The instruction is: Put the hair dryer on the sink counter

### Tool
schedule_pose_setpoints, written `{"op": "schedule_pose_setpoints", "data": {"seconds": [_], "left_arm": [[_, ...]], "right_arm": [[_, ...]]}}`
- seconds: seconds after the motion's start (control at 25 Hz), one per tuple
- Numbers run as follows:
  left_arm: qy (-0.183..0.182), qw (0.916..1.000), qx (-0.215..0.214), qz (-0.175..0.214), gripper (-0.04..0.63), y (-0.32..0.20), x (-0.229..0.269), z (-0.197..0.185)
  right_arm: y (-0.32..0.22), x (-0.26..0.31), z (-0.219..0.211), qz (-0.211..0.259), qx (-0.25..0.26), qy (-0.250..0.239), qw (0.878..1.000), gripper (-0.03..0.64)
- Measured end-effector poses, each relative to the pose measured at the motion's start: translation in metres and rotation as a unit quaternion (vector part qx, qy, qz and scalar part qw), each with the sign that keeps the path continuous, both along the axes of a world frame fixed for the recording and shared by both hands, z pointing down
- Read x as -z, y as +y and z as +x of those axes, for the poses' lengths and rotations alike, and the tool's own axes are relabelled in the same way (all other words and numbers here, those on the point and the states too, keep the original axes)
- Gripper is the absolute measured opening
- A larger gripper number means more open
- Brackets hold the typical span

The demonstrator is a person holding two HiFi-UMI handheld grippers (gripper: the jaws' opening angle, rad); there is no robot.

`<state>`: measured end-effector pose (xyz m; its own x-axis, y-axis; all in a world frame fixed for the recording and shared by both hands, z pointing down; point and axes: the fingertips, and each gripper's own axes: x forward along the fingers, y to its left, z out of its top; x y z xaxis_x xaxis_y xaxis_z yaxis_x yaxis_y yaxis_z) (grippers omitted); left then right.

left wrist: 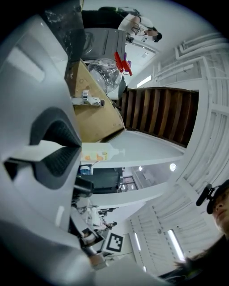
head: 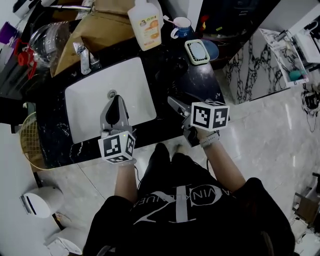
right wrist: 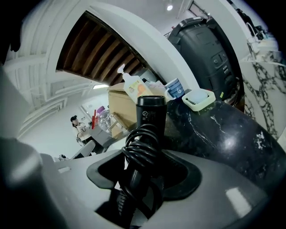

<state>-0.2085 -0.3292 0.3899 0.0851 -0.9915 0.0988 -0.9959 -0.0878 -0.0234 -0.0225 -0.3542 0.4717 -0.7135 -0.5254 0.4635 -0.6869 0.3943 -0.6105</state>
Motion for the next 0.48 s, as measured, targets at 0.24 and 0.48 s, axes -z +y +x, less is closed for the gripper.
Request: {"op": "schedule_pose_setpoints", "data": {"seconds": [0.24, 0.48], "left_arm": [[0.004, 0.9998, -0.020, -0.003, 0.000, -0.028, 0.000, -0.006], [0.008, 0.9993, -0.036, -0.010, 0.000, -0.040, -0.005, -0.004]], "right_arm": [[-0.027, 0.004, -0.023, -0.042, -0.024, -0.056, 0.997, 0.264], [-0.046, 0.005, -0.033, -0.081, -0.048, -0.119, 0.988, 0.265]]}}
